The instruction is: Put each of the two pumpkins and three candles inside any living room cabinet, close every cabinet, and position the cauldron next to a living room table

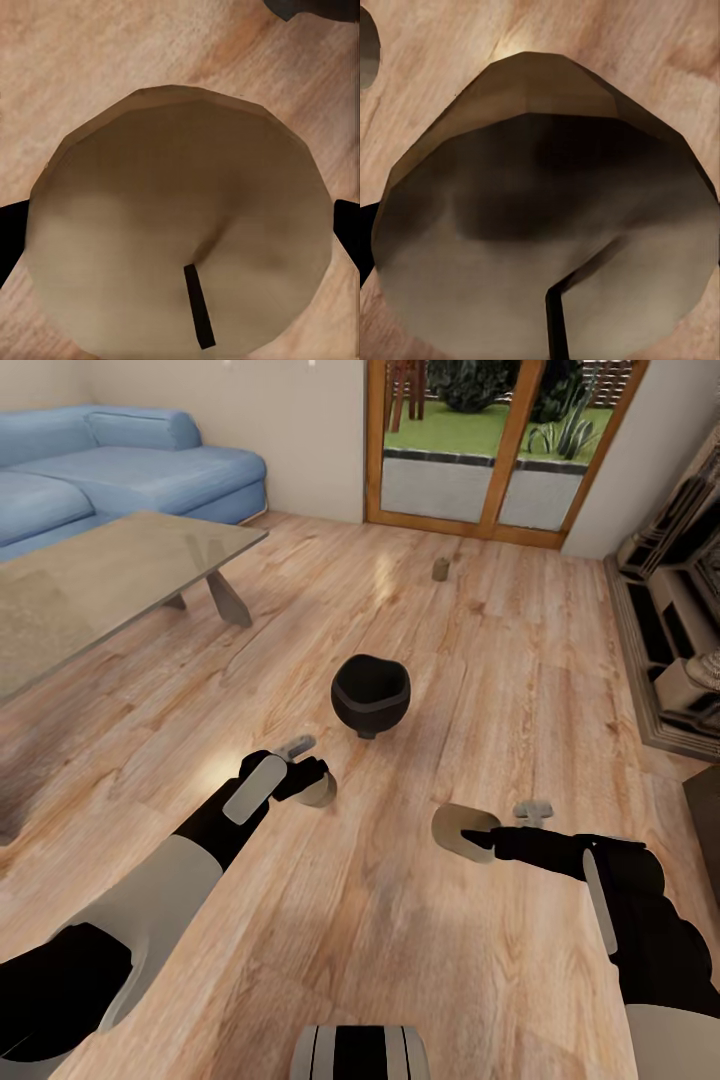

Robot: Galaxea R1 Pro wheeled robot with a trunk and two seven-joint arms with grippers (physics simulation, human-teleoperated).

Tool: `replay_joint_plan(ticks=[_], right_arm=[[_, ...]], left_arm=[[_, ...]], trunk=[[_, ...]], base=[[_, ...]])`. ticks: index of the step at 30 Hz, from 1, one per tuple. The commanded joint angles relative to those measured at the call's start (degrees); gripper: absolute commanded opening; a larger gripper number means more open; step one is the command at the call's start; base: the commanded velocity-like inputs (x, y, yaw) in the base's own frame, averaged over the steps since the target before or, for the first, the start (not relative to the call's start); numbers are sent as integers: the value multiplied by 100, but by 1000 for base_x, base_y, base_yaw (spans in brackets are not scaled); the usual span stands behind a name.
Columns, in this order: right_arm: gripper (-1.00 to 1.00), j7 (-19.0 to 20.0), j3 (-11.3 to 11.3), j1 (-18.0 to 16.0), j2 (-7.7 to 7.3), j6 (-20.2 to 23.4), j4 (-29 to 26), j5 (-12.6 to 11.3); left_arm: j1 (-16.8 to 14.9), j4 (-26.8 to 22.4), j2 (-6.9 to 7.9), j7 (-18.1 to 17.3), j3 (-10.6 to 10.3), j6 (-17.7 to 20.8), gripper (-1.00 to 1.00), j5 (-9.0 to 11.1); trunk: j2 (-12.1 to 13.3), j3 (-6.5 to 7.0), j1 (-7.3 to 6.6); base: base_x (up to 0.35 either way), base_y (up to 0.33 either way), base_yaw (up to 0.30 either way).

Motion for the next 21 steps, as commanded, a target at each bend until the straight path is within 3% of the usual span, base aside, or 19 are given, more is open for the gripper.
replay_joint_plan(ticks=[1, 11, 21], right_arm=[[-100, 0, 0, 0, 2, 1, 1, -6], [-100, 8, 0, -1, 1, -2, 2, -6], [-100, 9, 3, 0, 4, -2, 2, -6]], left_arm=[[2, 3, 0, 0, 0, 2, -100, 1], [3, 27, 16, -12, 0, -9, -100, 1], [3, 244, -10, -110, 0, -18, -100, 1]], trunk=[[2, 23, -2], [15, 244, -28], [28, 466, -54]], base=[[0, 0, 0], [28, -1, 0], [299, -67, 0]])
